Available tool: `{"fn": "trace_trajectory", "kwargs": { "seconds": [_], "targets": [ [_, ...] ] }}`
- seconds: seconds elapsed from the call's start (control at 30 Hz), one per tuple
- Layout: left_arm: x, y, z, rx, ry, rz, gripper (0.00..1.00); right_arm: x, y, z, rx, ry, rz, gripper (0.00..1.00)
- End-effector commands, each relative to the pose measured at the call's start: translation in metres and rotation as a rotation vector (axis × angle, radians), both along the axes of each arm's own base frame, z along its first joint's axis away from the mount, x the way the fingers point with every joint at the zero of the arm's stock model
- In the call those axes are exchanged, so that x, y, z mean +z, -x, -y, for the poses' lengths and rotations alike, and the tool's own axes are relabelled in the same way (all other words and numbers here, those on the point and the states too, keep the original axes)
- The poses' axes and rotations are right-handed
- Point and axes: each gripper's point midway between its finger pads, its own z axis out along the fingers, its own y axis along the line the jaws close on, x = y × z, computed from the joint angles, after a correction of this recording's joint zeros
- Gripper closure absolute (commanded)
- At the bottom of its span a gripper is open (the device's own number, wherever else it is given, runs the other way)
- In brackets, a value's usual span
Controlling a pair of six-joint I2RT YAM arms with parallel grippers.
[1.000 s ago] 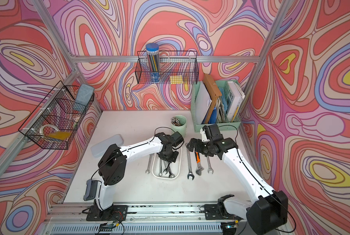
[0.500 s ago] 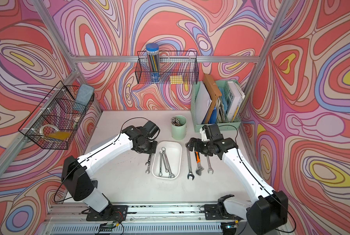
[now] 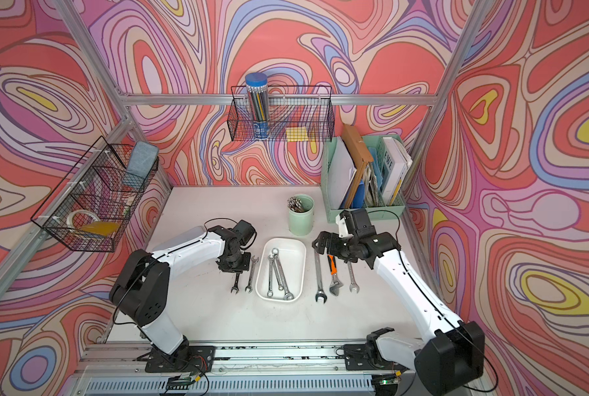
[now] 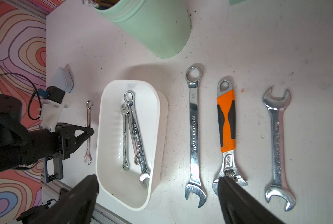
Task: Take out the wrench from the storage box
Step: Place the wrench at the center of the board, then pick up the wrench from the storage box.
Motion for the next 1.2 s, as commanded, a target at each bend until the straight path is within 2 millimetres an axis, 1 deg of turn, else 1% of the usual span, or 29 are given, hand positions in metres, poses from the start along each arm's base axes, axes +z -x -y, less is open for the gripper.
{"fn": "trace_trajectory", "kwargs": {
  "seconds": [0.0, 0.1, 0.23, 0.47, 0.63, 0.73, 0.83, 0.93, 1.0, 1.07, 1.17],
  "targets": [
    [-0.010, -0.008, 0.000, -0.020, -0.006, 0.001, 0.98, 0.001, -0.001, 0.002, -0.007, -0.003, 0.009, 0.02],
    [-0.018, -0.007, 0.001, -0.026, -0.008, -0.011, 0.97, 0.000, -0.001, 0.002, -0.008, 0.000, 0.008, 0.02],
    [-0.023, -0.006, 0.001, -0.032, -0.009, -0.030, 0.92, -0.001, -0.002, 0.002, -0.008, 0.002, 0.002, 0.02],
    [-0.027, -0.002, 0.000, -0.032, -0.013, -0.051, 0.75, -0.001, -0.002, 0.001, -0.007, 0.001, 0.001, 0.02],
    [-0.030, 0.000, 0.000, -0.036, -0.008, -0.069, 0.73, -0.001, -0.001, 0.002, -0.007, 0.002, -0.001, 0.02],
    [-0.028, 0.000, 0.001, -0.037, -0.005, -0.068, 0.71, 0.001, -0.001, 0.003, -0.011, 0.005, 0.005, 0.02],
    [-0.014, -0.004, 0.002, -0.033, 0.002, -0.041, 0.68, 0.003, -0.002, 0.003, -0.010, 0.006, 0.011, 0.02],
    [0.011, -0.007, 0.004, -0.023, 0.022, -0.006, 0.64, 0.005, -0.004, 0.003, -0.010, 0.006, 0.015, 0.02],
    [0.032, -0.008, 0.007, -0.020, 0.036, 0.033, 0.63, 0.006, -0.005, 0.002, -0.010, 0.006, 0.016, 0.02],
    [0.052, -0.005, 0.014, -0.020, 0.052, 0.066, 0.63, 0.006, -0.005, 0.002, -0.011, 0.005, 0.018, 0.02],
    [0.078, 0.003, 0.035, -0.052, 0.062, 0.113, 0.61, 0.007, -0.006, 0.002, -0.015, 0.001, 0.021, 0.02]
  ]
}}
